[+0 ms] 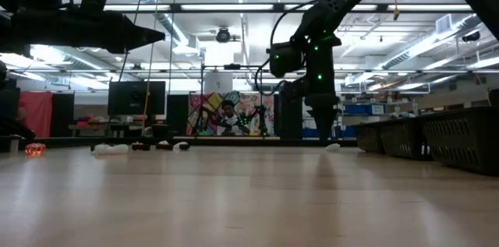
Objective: Sort Halloween decoration
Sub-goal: Put the white ghost toy into the center black bin
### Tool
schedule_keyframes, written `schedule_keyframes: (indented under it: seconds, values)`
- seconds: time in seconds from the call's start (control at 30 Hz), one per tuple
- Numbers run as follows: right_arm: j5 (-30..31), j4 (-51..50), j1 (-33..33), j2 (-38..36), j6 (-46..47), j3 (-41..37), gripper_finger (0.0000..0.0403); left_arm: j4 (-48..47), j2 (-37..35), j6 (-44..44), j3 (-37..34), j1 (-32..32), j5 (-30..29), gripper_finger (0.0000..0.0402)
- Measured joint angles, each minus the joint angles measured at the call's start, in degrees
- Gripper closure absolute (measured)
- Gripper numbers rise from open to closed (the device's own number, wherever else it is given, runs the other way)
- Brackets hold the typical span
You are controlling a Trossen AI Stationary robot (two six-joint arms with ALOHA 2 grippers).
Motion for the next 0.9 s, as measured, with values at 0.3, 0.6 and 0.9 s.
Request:
schedule_keyframes:
  seconds: [0.3,0.6,0.9]
  values:
    - [-0.44,-5.89,-2.23,5.3,-1.45,3.09,0.0188,-0.64,0.0,0.17,0.0,0.0,0.0,0.0324]
    - [-3.87,-7.17,-2.99,4.99,-1.49,2.79,0.0241,-0.99,0.0,0.2,0.0,0.0,-0.02,0.0324]
    - [-4.12,-9.35,-2.65,4.38,-1.53,2.65,0.0327,-1.03,0.0,0.28,0.0,0.0,-0.02,0.0324]
